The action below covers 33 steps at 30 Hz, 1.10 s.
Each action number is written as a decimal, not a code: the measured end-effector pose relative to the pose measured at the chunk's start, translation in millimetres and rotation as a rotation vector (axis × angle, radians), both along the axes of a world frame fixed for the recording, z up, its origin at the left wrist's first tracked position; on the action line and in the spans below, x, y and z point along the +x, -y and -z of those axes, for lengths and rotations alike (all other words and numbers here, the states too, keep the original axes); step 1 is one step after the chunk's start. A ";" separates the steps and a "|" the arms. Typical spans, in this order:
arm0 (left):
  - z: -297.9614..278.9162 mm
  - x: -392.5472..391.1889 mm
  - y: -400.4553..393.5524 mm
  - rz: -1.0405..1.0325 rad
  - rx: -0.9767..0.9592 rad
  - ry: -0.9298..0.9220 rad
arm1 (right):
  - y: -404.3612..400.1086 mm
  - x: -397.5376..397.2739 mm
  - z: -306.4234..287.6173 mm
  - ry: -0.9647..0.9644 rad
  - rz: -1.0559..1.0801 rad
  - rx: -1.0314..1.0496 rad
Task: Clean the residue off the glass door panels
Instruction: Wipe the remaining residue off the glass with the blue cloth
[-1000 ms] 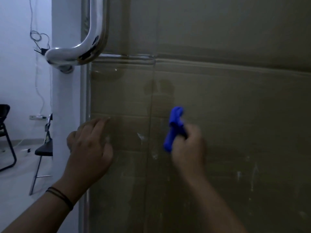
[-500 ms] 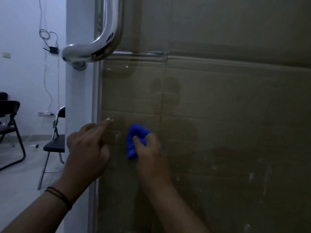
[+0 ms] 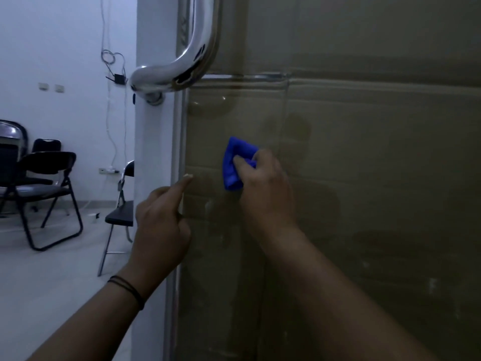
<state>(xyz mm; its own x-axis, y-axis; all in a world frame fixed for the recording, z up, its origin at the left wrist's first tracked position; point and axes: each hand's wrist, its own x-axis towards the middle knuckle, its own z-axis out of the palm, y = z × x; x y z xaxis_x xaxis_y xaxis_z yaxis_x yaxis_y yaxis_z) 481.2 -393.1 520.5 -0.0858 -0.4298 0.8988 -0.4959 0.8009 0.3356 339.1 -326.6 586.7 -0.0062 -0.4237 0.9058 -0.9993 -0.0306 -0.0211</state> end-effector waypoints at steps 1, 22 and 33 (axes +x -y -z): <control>1.4 1.4 0.8 0.000 -0.004 -0.004 | 4.3 4.4 8.3 -0.041 0.012 0.031; 25.3 6.2 2.3 0.082 -0.037 0.010 | -29.6 -42.5 -13.0 0.186 0.111 -0.208; 19.8 -2.5 -11.7 0.086 -0.028 0.041 | -10.5 12.1 84.0 0.433 -0.350 0.390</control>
<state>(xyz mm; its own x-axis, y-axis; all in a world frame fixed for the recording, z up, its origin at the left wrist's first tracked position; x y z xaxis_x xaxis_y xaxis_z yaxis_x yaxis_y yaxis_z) 478.7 -381.4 500.7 -0.1588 -0.3943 0.9052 -0.4374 0.8500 0.2935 351.2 -316.1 502.7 -0.1369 -0.7622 0.6328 -0.8311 -0.2592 -0.4920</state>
